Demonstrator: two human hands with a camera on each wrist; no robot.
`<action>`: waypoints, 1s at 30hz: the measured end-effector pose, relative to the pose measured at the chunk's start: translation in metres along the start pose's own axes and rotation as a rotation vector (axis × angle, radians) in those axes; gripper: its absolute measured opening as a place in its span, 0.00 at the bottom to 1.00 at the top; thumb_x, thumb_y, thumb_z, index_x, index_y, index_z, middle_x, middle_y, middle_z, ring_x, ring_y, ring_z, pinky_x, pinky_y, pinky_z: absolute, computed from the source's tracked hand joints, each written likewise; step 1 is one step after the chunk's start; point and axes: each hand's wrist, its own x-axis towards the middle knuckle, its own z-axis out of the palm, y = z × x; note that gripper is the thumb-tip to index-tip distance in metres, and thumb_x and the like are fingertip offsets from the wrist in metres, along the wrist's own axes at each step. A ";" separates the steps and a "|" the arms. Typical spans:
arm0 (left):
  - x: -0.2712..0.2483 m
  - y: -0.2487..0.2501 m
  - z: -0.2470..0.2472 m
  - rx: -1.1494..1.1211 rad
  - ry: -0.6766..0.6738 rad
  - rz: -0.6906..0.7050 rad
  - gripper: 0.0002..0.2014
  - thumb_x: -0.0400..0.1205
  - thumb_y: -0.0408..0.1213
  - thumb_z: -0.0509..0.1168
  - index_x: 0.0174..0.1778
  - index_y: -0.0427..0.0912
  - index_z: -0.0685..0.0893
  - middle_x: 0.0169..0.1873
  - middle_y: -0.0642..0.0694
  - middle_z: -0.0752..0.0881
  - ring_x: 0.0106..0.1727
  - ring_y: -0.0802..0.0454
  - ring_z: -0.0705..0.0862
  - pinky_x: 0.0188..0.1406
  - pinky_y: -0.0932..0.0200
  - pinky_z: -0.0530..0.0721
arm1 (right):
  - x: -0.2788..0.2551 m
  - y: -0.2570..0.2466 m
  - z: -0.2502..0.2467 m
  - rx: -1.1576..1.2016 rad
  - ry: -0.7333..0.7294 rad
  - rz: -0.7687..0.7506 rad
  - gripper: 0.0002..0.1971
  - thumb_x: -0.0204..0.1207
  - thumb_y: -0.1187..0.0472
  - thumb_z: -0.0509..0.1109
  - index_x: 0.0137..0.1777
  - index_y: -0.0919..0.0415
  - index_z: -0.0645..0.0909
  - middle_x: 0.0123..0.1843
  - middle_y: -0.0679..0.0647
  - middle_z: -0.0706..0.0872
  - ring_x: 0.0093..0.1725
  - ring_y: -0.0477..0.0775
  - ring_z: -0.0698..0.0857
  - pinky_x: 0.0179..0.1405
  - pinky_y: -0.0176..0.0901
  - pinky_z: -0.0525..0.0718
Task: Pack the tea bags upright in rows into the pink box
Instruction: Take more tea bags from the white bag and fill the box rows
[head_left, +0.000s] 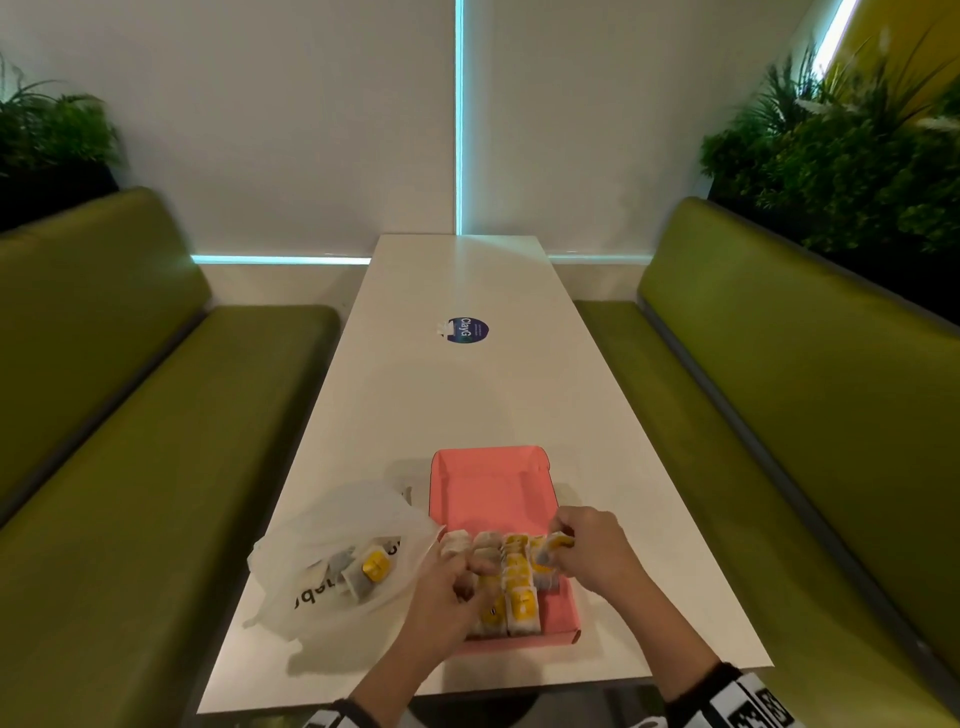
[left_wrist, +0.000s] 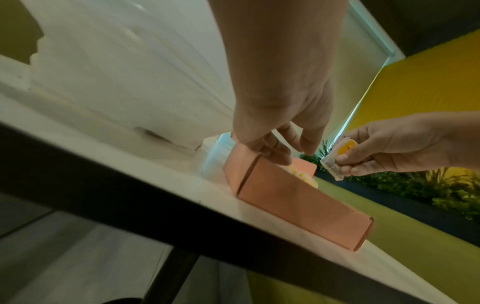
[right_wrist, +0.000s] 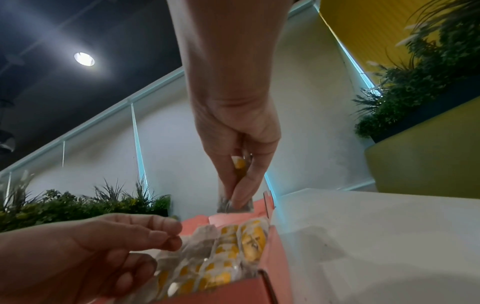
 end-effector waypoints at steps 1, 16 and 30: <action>0.000 -0.004 0.002 0.029 -0.002 0.012 0.06 0.74 0.34 0.73 0.43 0.49 0.85 0.34 0.53 0.78 0.35 0.59 0.77 0.36 0.73 0.74 | 0.000 0.001 0.003 -0.044 -0.005 0.008 0.07 0.68 0.70 0.66 0.35 0.56 0.77 0.38 0.54 0.83 0.42 0.56 0.83 0.35 0.39 0.78; -0.006 -0.019 0.008 0.246 -0.080 0.149 0.21 0.63 0.28 0.66 0.36 0.66 0.79 0.34 0.59 0.77 0.30 0.61 0.75 0.32 0.74 0.72 | -0.003 0.003 0.049 -0.731 -0.012 -0.158 0.12 0.78 0.69 0.60 0.52 0.56 0.83 0.54 0.55 0.86 0.61 0.57 0.79 0.60 0.51 0.69; -0.005 -0.027 0.010 0.277 -0.034 0.204 0.23 0.64 0.28 0.74 0.34 0.67 0.79 0.39 0.68 0.79 0.36 0.66 0.78 0.33 0.78 0.71 | 0.003 0.021 0.050 -0.331 0.170 -0.058 0.17 0.72 0.68 0.63 0.60 0.54 0.71 0.63 0.51 0.74 0.63 0.54 0.73 0.58 0.45 0.73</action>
